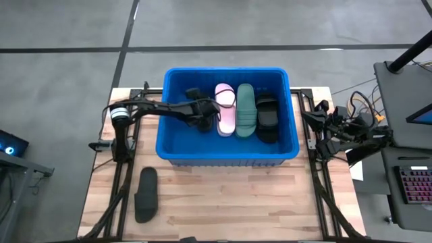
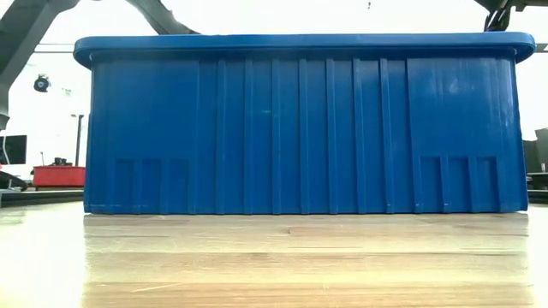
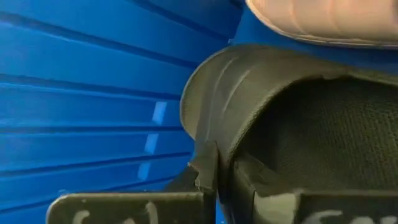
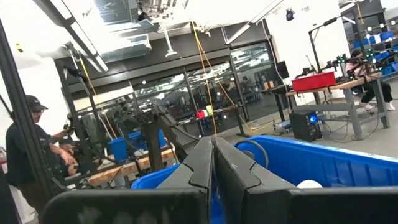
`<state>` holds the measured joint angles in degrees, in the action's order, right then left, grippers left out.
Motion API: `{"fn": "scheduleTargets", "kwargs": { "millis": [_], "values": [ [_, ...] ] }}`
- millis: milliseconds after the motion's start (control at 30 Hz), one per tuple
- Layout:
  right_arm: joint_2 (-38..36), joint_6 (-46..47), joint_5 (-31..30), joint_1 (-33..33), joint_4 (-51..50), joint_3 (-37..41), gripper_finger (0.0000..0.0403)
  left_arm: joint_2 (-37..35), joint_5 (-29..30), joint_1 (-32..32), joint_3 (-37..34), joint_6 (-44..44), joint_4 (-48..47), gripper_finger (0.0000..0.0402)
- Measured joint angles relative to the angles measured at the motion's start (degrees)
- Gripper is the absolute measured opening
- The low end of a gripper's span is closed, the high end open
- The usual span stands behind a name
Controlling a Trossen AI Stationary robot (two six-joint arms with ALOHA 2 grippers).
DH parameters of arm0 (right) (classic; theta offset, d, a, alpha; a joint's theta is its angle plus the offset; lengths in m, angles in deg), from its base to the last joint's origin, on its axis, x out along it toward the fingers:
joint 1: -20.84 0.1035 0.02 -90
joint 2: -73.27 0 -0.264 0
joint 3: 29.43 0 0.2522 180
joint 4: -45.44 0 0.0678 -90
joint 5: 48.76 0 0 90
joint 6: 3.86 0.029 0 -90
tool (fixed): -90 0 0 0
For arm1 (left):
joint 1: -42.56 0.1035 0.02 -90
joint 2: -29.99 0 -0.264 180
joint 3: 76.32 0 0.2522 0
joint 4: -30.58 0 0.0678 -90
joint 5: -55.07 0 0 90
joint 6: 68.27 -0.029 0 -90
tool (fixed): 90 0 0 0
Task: Pick and place slides into bin
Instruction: Put the black slide into the bin
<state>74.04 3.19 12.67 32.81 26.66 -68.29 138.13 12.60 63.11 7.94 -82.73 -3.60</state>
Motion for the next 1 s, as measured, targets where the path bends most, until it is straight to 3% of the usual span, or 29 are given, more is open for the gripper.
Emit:
{"fn": "scheduleTargets", "kwargs": {
  "millis": [233,500,633,800,1000],
  "values": [
    [0.0,0.3,0.0,0.0,0.0,0.0,0.0008,0.9,-2.5,0.4,0.0,-1.6,0.8,0.0025],
    [0.0,0.5,0.0,0.0,-0.1,0.0,0.0008,-0.4,-4.5,2.0,0.0,-2.5,0.8,0.0147],
    [0.0,0.5,0.0,0.0,-0.1,0.0,0.0008,-3.2,-14.7,2.5,0.0,-3.7,1.4,0.0192],
    [0.0,0.4,0.0,0.0,-0.3,0.0,0.0008,-5.2,-21.9,3.0,0.1,-6.8,0.1,0.02],
    [0.0,0.0,0.0,0.0,-0.3,0.0,0.0008,-5.9,-22.8,3.9,0.1,-8.6,-1.3,0.0201]
  ]
}}
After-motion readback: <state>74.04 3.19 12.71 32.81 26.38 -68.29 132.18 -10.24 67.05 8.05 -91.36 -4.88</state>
